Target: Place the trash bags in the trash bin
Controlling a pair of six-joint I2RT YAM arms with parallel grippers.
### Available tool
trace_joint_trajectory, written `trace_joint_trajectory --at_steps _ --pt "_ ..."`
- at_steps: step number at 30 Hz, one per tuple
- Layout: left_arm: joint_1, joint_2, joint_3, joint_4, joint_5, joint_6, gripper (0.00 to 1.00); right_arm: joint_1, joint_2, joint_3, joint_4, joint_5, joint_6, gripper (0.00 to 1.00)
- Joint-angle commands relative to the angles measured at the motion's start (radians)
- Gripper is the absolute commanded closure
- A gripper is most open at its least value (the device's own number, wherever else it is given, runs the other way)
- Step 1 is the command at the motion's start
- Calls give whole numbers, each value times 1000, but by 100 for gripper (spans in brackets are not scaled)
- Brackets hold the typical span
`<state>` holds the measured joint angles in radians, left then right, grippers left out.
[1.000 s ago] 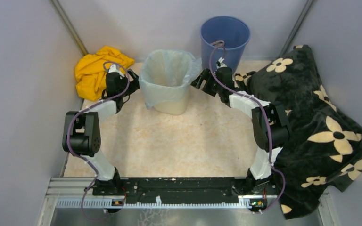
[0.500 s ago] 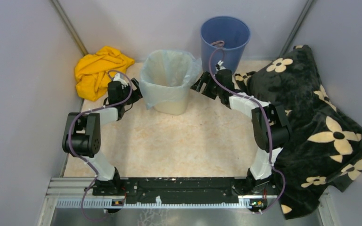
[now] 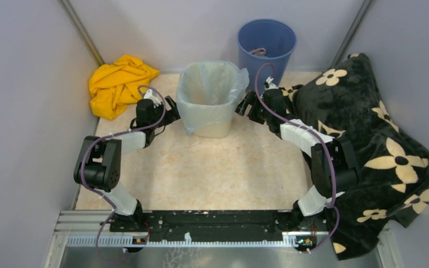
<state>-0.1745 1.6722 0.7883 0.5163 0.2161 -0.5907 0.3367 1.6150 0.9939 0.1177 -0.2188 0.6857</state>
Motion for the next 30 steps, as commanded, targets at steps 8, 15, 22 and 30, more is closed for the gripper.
trace_joint_trajectory --at_steps 8,15,22,30 --pt "-118 -48 -27 25 -15 -3 2 0 -179 -114 -4 34 -42 20" --pt "-189 -93 -75 17 -50 -8 2 -8 -230 -150 -30 48 -66 20" --pt "-221 -189 -133 -23 -78 -3 2 -7 -258 -195 -18 43 -68 20" --pt "-223 -257 -163 -63 -87 3 2 -2 -299 -258 6 22 -47 20"
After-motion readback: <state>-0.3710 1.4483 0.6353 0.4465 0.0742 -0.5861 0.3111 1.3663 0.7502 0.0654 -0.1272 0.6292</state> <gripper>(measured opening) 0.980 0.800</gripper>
